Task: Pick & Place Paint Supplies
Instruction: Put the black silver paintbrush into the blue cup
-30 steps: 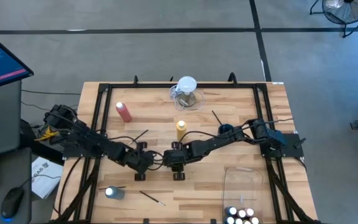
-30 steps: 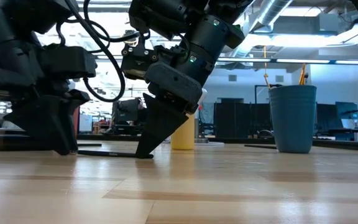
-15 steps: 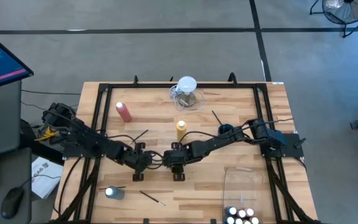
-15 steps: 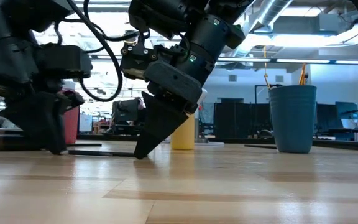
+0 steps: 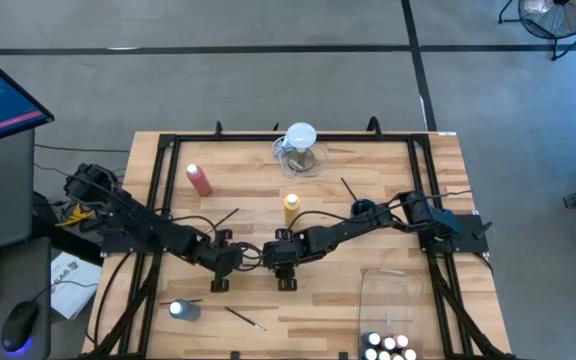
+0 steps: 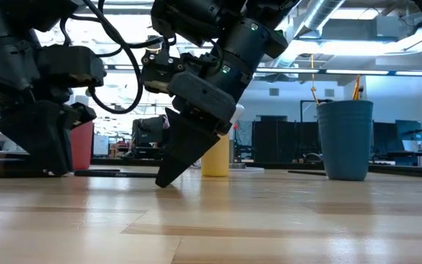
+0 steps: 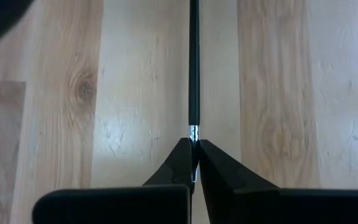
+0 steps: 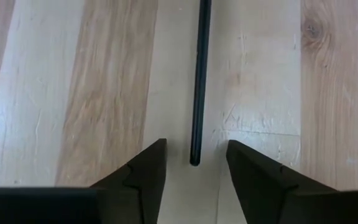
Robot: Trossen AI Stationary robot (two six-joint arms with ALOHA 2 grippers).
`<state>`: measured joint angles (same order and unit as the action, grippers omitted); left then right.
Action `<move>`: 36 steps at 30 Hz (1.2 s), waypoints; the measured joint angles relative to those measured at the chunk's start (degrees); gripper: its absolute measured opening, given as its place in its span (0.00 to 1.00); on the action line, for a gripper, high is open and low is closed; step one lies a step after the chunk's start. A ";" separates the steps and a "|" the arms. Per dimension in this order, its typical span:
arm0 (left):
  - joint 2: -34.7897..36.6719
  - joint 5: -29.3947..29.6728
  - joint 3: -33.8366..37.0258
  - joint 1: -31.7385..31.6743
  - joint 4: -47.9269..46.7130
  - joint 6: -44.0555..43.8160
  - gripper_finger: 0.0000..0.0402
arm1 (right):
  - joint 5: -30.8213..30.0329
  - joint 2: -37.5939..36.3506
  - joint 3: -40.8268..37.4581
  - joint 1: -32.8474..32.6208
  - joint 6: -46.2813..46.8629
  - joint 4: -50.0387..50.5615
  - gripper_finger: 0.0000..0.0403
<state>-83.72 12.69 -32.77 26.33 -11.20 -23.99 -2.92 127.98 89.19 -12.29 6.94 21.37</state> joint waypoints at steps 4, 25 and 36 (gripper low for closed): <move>0.02 0.40 -0.03 0.00 0.21 -0.04 0.00 | 0.00 0.02 0.00 0.07 0.00 -0.08 0.37; 0.95 1.20 -0.14 0.04 1.75 -3.11 0.03 | 2.89 0.04 0.11 0.69 0.20 0.03 0.02; 16.50 11.95 -0.24 4.11 9.74 1.57 0.22 | 2.88 -0.22 0.00 -0.06 0.18 -0.86 0.01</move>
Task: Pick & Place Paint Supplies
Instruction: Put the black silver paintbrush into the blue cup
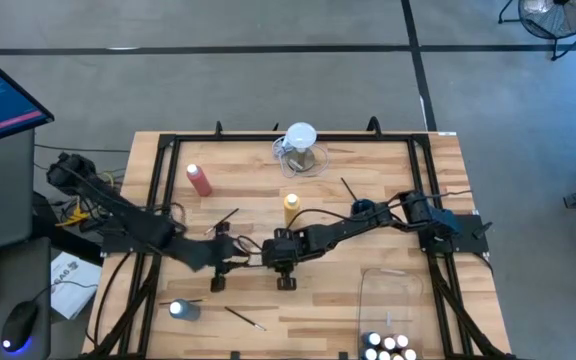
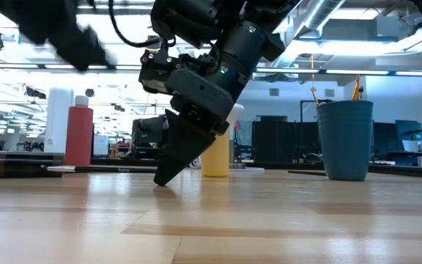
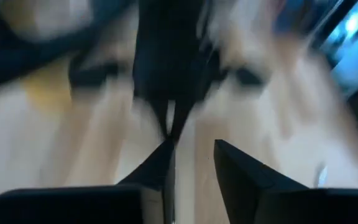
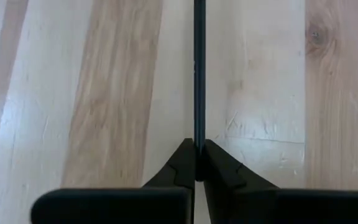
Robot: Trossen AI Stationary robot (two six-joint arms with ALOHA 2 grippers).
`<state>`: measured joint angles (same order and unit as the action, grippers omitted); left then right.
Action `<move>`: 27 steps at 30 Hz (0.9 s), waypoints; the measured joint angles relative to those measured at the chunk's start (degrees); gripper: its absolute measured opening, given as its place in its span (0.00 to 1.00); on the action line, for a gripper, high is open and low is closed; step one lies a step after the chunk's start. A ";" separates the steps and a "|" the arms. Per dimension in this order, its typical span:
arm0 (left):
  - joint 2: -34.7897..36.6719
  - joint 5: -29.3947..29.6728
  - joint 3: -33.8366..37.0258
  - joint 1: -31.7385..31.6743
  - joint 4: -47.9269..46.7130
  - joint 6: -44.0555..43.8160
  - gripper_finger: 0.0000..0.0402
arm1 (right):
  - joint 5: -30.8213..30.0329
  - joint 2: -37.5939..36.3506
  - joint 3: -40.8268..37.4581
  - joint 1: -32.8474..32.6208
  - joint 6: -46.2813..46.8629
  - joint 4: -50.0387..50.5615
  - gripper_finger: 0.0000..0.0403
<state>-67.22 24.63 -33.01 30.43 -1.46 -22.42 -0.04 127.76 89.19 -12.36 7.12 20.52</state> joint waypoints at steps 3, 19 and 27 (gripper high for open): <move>5.43 6.77 0.00 3.42 4.98 6.24 0.23 | -1.45 -0.12 -0.03 -0.30 -0.10 -0.67 0.01; 15.51 12.69 -0.02 7.39 16.71 28.31 0.23 | -6.26 -27.43 -20.60 -5.29 -7.27 -26.13 0.01; 17.59 9.15 6.15 5.40 39.15 40.36 0.23 | 1.67 -39.78 -41.59 -4.61 -6.72 -68.28 0.01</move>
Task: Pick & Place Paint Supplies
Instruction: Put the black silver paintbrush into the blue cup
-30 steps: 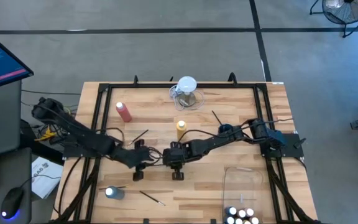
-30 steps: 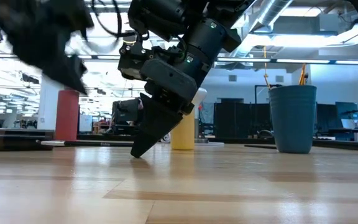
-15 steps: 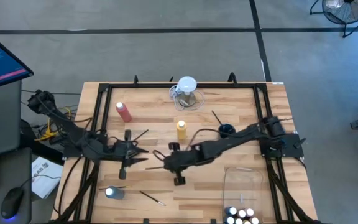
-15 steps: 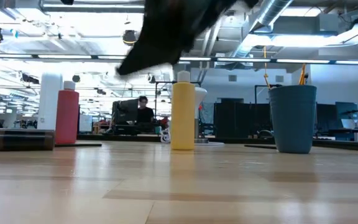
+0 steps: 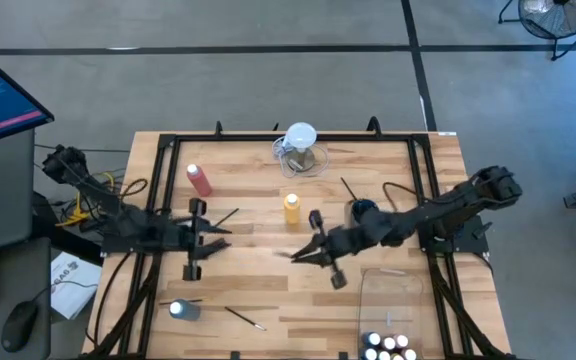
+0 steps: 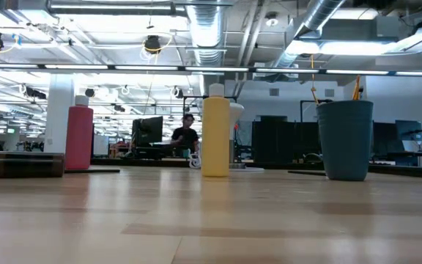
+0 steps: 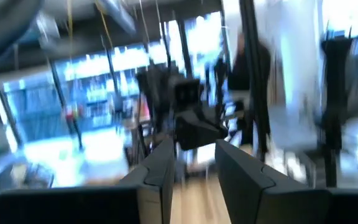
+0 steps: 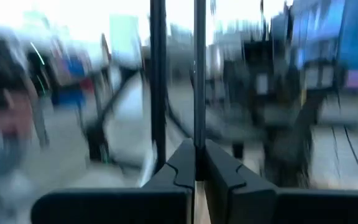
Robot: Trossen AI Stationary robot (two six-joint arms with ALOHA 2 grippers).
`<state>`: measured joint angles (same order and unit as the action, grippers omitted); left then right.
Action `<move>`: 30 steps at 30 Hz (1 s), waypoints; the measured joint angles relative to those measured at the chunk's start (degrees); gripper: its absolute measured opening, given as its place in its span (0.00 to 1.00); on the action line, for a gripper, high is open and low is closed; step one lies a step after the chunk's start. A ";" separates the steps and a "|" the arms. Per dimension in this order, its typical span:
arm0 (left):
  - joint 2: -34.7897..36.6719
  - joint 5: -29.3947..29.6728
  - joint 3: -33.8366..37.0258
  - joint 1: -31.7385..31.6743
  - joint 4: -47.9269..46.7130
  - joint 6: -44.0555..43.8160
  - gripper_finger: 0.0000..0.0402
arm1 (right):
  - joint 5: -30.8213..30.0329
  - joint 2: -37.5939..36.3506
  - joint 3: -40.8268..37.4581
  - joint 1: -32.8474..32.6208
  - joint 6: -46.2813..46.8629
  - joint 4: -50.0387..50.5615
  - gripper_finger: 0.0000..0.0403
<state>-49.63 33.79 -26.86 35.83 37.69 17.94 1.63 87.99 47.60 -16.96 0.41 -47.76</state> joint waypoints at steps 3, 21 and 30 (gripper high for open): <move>-0.28 -6.58 5.87 -3.87 18.14 -0.52 0.23 | 1.32 1.07 -1.67 1.03 3.58 -13.26 0.01; -11.20 -25.27 9.27 -12.56 34.12 -8.94 0.23 | 5.97 17.08 12.78 4.69 10.63 -11.72 0.01; -11.32 -24.82 9.26 -14.86 32.73 -12.44 0.23 | 5.94 16.95 12.85 5.94 9.63 -6.58 0.01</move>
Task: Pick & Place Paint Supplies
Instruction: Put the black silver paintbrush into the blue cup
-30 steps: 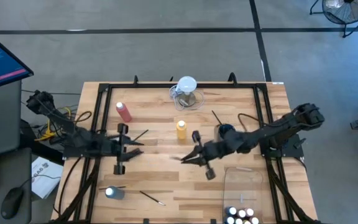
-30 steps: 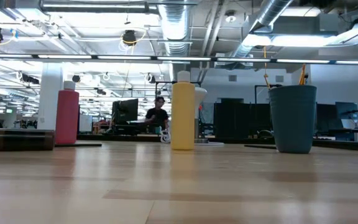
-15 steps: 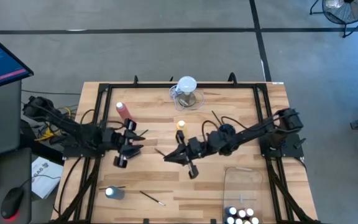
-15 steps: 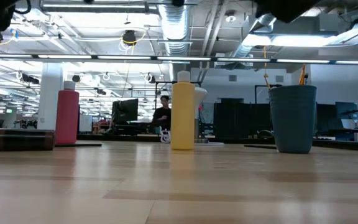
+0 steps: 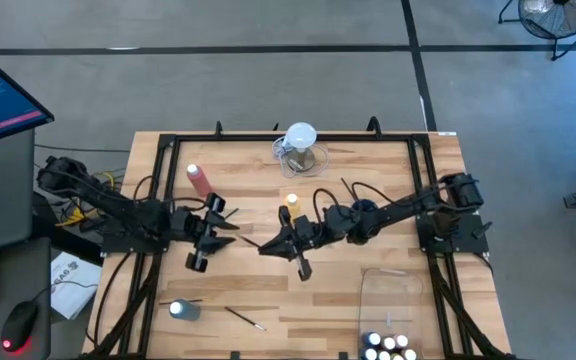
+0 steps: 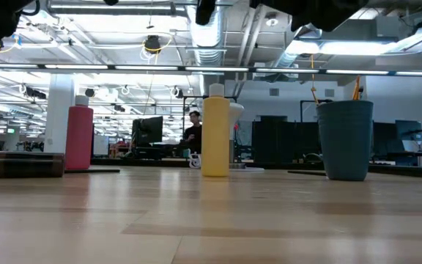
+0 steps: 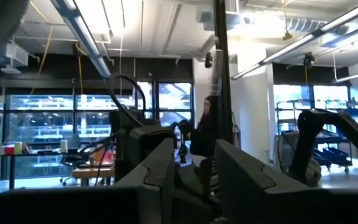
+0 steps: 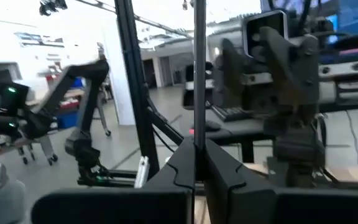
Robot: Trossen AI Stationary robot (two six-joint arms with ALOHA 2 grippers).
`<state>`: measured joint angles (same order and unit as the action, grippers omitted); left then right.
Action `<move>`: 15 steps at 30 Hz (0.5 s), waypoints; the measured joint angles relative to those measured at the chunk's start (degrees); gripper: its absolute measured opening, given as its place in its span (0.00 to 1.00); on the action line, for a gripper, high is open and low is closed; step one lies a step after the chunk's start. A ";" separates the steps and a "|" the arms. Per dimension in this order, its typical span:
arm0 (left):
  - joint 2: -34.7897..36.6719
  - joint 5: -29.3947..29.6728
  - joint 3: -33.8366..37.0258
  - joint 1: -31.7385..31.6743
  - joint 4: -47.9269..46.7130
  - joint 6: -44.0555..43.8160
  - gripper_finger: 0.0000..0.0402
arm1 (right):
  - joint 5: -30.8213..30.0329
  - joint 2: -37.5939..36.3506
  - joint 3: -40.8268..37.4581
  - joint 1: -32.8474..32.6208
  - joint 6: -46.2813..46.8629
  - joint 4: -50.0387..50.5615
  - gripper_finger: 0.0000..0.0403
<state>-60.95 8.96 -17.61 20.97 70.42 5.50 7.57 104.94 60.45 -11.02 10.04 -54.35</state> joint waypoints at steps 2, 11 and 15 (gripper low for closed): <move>0.00 -0.10 0.00 -0.65 -1.34 -0.31 0.23 | -0.02 0.00 0.00 0.22 -0.58 0.69 0.01; -0.76 -9.50 0.00 -3.43 -1.99 -2.52 0.23 | -0.09 -0.01 0.00 0.22 -1.64 0.33 0.01; -3.12 -7.84 -0.07 -4.45 -2.33 -2.44 0.23 | -1.08 -0.01 0.00 0.24 -2.37 0.38 0.01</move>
<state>-64.07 1.13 -17.68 16.53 68.10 3.06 6.50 104.92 60.45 -10.79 7.67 -53.97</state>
